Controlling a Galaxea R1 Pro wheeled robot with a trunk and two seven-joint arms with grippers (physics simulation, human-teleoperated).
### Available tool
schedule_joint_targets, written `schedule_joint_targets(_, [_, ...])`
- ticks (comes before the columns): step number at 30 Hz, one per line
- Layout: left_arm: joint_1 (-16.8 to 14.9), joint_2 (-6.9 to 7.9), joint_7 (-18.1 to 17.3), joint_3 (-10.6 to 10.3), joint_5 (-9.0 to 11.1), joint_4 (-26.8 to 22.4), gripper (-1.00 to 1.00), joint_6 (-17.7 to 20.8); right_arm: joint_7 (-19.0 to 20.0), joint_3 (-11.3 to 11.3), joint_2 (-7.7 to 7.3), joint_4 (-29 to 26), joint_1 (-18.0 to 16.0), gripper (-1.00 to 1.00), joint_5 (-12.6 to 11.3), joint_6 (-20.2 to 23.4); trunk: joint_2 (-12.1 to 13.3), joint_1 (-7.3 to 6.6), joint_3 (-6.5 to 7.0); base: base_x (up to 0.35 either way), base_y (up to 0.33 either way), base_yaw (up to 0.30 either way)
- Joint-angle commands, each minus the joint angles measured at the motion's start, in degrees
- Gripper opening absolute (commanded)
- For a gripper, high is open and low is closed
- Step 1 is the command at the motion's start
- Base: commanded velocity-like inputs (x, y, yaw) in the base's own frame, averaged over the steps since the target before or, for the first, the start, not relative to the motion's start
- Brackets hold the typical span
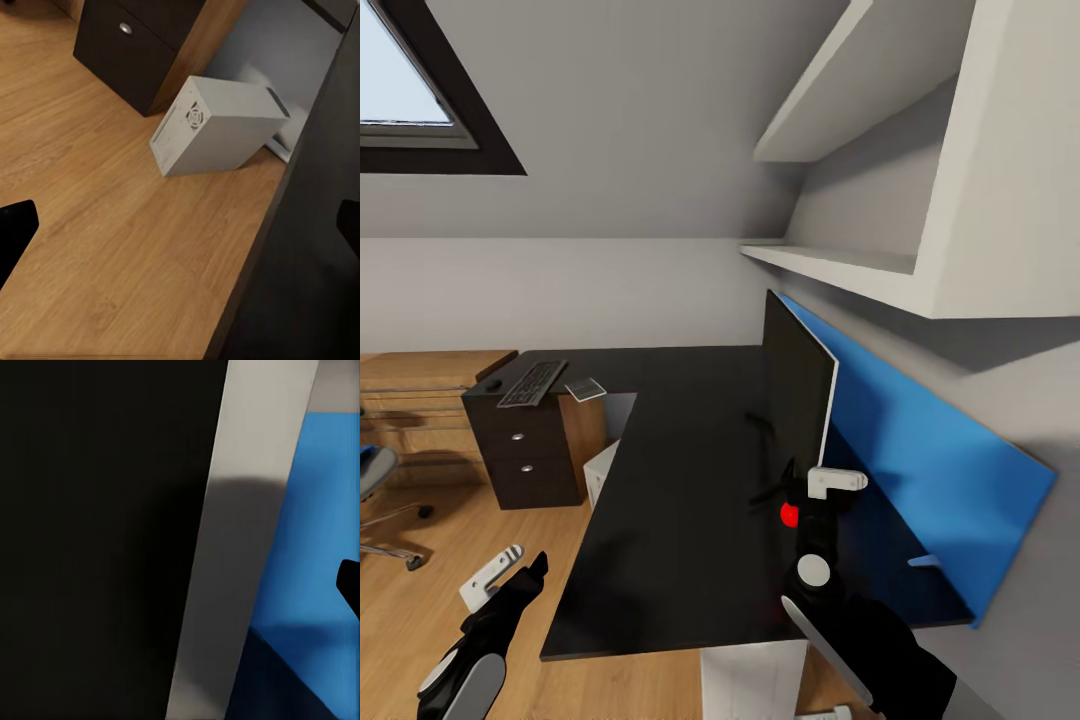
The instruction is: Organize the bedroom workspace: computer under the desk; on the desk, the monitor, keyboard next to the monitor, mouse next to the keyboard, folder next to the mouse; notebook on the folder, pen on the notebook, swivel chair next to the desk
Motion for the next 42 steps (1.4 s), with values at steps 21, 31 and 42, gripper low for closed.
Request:
schedule_joint_targets(21, [-0.03, 0.03, 0.45, -0.12, 0.20, 0.15, 1.00, 0.19, -0.34, 0.43, -0.07, -0.01, -0.09, 1.00, -0.13, 0.56, -0.04, 0.00, -0.07, -0.096, -0.020, 0.000])
schedule_joint_targets(31, [-0.03, 0.03, 0.31, -0.16, 0.20, 0.20, 1.00, 0.16, -0.34, 0.43, -0.07, -0.01, -0.09, 1.00, -0.13, 0.56, -0.04, 0.00, -0.07, -0.005, -0.064, 0.000])
schedule_joint_targets(42, [-0.03, 0.03, 0.23, -0.16, 0.37, 0.20, 1.00, 0.17, -0.34, 0.43, -0.07, -0.01, -0.08, 1.00, -0.13, 0.56, -0.04, 0.00, -0.07, -0.116, -0.010, 0.000])
